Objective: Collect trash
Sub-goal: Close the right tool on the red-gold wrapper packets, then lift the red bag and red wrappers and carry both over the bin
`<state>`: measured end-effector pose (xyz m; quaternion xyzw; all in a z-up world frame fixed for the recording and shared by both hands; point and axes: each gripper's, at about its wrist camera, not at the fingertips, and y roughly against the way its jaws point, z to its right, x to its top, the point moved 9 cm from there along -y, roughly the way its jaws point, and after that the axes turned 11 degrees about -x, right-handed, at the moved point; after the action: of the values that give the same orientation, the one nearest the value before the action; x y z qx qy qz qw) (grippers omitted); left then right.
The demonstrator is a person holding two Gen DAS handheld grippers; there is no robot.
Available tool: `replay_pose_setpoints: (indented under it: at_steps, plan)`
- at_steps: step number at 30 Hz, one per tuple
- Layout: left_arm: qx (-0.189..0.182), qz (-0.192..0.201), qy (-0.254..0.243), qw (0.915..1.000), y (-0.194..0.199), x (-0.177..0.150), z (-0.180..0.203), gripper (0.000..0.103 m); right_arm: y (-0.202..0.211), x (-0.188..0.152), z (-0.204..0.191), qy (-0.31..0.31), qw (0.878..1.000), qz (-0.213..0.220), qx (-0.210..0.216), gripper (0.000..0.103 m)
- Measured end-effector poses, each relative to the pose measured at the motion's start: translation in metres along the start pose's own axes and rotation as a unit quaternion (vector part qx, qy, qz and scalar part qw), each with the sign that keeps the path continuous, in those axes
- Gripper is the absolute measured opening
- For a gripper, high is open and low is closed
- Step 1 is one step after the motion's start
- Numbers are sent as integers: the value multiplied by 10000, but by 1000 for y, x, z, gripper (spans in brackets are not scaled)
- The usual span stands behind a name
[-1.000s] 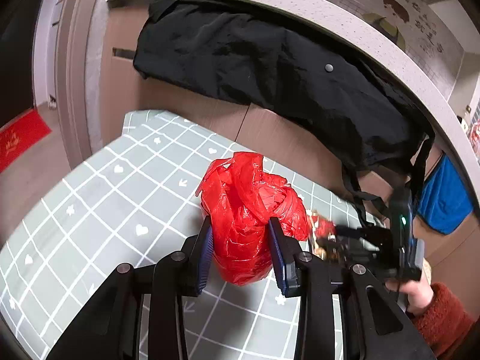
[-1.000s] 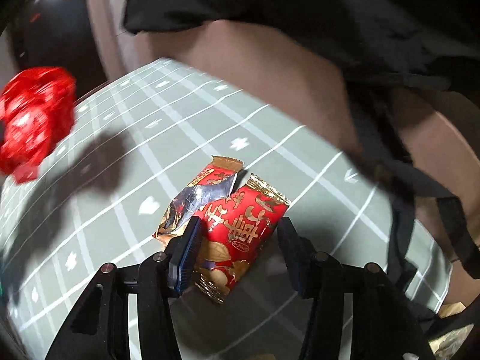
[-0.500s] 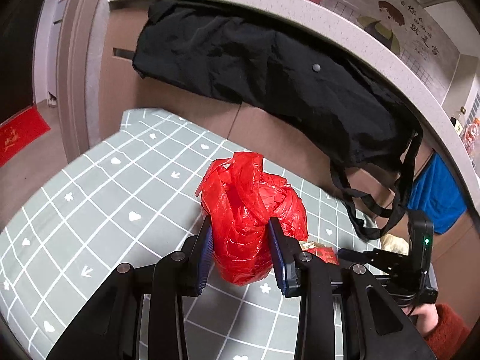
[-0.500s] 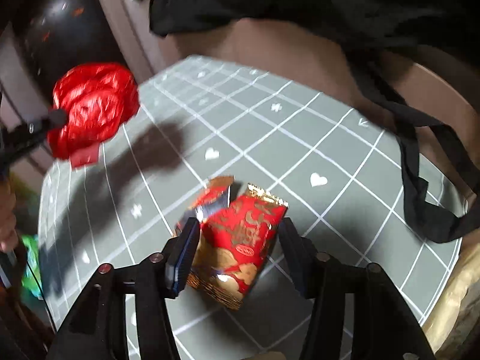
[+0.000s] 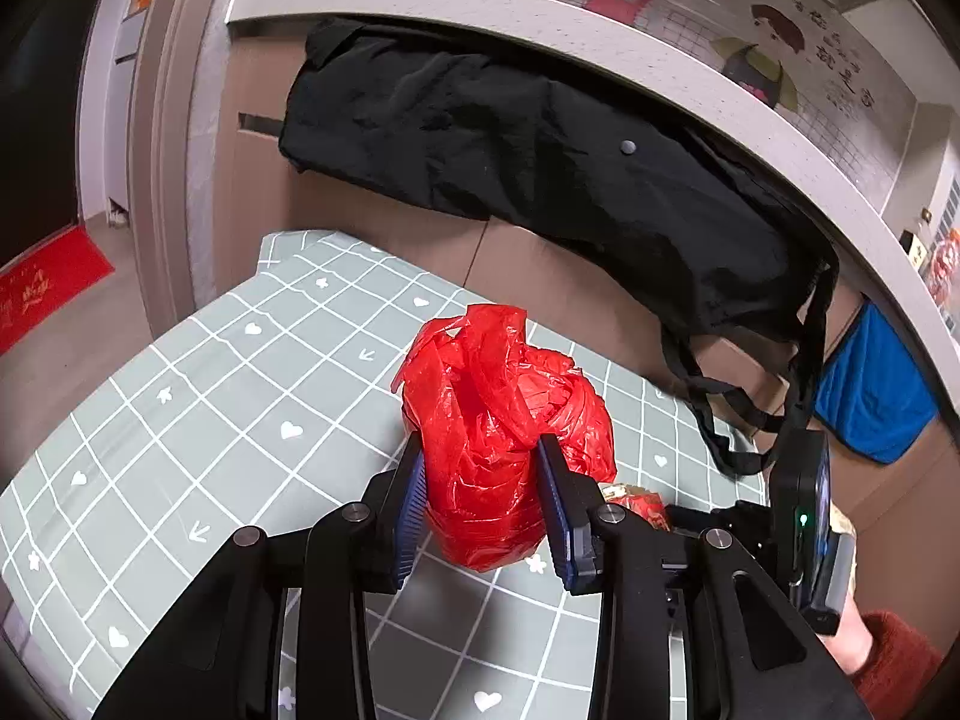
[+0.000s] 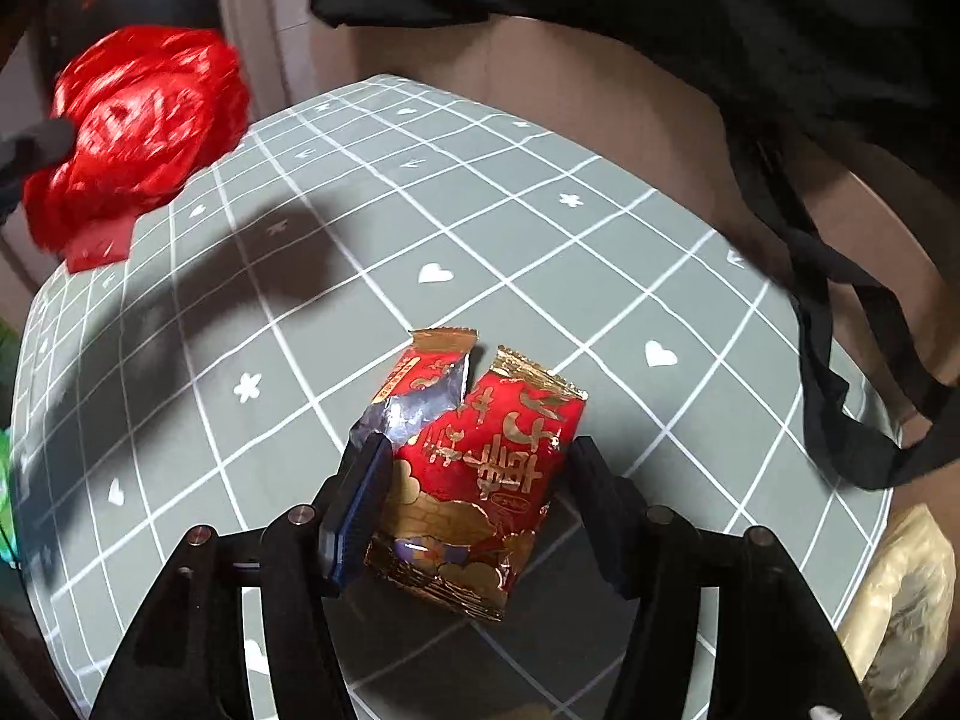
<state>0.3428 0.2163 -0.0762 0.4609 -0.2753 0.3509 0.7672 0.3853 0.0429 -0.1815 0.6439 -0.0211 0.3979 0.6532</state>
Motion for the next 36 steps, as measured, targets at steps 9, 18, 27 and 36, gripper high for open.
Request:
replay_pose_setpoints:
  at_steps: [9,18,27,36]
  plan:
    - [16,-26,-243,9997,4,-6,27,36,39,-11,14,36,9990,439,-5,17]
    - [220,414,-862,9952,22,0,87,36,124,-5,53,-473,9897,1345,82,17]
    - [15,1081,-1328,9852,34,15,178,36,206,-9,121,-936,9689,2270,-315,17]
    - [-561,1077,-1810,9759,8,-4,271,36,247,-50,198,-1375,9517,2568,-970,17]
